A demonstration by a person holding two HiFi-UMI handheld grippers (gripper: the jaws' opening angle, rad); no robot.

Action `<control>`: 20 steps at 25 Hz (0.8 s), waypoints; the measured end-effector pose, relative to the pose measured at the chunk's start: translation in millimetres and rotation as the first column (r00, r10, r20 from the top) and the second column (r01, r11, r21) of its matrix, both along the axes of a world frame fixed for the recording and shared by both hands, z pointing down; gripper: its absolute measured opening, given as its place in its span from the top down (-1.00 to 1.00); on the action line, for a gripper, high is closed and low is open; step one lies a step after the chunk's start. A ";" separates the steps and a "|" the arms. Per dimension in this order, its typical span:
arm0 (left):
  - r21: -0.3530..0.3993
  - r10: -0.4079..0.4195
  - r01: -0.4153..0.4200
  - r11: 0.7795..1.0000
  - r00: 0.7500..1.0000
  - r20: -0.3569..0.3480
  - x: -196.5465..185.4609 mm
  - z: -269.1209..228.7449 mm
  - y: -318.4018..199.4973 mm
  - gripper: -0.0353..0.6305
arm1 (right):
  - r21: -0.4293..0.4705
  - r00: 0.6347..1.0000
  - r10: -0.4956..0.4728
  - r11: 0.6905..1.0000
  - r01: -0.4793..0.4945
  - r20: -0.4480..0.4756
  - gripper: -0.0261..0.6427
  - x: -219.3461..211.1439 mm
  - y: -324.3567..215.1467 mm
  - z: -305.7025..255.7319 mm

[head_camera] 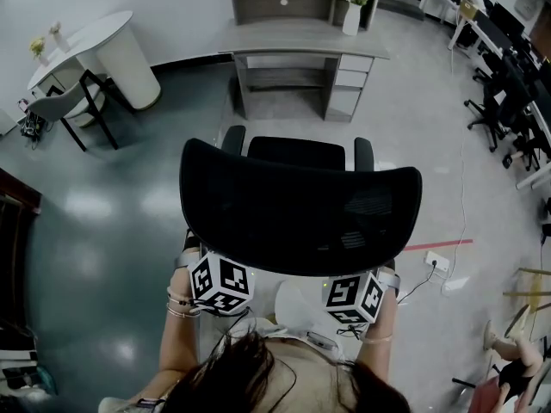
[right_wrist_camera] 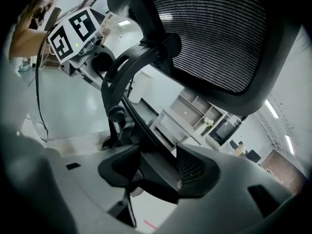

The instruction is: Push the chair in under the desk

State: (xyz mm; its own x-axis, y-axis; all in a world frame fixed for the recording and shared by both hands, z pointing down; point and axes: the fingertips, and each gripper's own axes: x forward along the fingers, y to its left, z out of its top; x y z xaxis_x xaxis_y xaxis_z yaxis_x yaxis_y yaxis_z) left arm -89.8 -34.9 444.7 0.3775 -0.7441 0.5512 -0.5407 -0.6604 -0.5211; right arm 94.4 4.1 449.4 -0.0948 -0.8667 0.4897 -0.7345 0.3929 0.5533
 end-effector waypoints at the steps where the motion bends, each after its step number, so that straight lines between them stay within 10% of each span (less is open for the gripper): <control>1: -0.005 0.001 -0.001 1.000 1.000 -0.003 1.4 -0.5 -2.2 0.19 | -0.001 1.000 -0.003 1.000 0.003 0.000 0.22 1.7 -3.4 -0.2; 20: -0.013 -0.039 0.039 0.999 0.999 0.001 23.3 0.5 -48.1 0.19 | 0.022 0.999 -0.054 0.998 0.054 -0.005 0.22 25.2 -57.9 -0.7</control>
